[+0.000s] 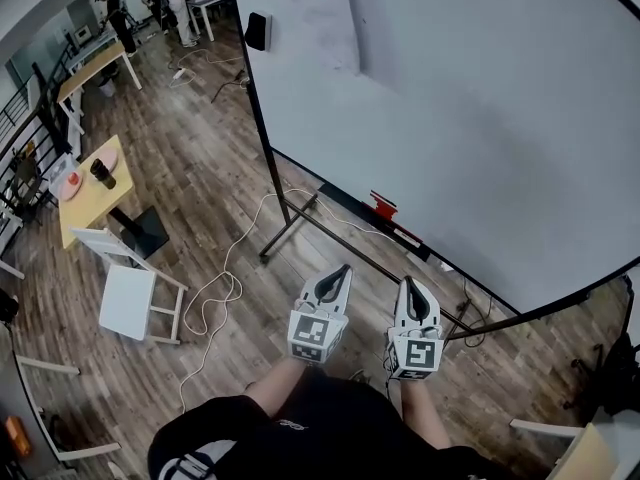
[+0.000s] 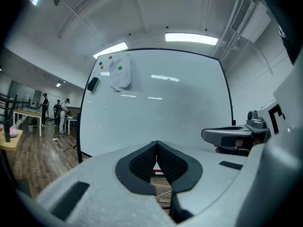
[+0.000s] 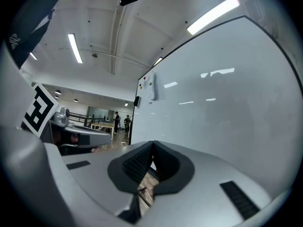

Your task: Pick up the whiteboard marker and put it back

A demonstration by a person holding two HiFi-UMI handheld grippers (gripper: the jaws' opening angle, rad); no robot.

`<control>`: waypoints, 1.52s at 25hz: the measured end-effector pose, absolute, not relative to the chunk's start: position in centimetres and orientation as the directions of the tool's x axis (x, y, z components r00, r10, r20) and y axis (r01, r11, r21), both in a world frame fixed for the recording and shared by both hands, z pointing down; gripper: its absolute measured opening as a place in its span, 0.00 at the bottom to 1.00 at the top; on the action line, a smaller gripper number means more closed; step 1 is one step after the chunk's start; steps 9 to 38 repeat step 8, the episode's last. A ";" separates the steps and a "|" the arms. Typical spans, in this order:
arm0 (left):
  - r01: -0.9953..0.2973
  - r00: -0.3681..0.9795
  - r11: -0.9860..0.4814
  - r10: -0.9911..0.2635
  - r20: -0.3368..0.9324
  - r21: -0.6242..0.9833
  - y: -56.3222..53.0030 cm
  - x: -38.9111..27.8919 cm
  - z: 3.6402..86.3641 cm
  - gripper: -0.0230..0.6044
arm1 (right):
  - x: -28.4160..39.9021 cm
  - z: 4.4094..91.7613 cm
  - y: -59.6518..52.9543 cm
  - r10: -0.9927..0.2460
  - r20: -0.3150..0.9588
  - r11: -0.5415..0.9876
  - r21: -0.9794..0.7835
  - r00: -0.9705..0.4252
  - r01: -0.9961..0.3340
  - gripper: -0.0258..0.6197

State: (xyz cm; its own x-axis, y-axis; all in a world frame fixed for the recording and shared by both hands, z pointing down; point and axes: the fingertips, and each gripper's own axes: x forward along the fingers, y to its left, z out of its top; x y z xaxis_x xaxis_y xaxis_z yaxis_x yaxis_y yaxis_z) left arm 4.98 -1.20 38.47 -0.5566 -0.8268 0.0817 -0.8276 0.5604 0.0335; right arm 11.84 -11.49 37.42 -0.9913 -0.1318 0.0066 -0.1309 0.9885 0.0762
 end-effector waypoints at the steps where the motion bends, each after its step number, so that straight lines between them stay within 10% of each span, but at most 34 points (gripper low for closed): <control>1: -0.828 -0.556 0.560 -0.827 0.081 0.034 -1.1 5.1 38.5 0.05 | 11.9 37.4 -11.4 -0.133 0.006 0.988 0.076 -0.991 -0.132 0.04; 38: -0.830 -0.553 0.557 -0.828 0.096 0.031 -0.3 5.1 38.7 0.05 | 11.8 37.2 -10.4 -0.125 -0.001 0.989 0.077 -0.992 -0.125 0.04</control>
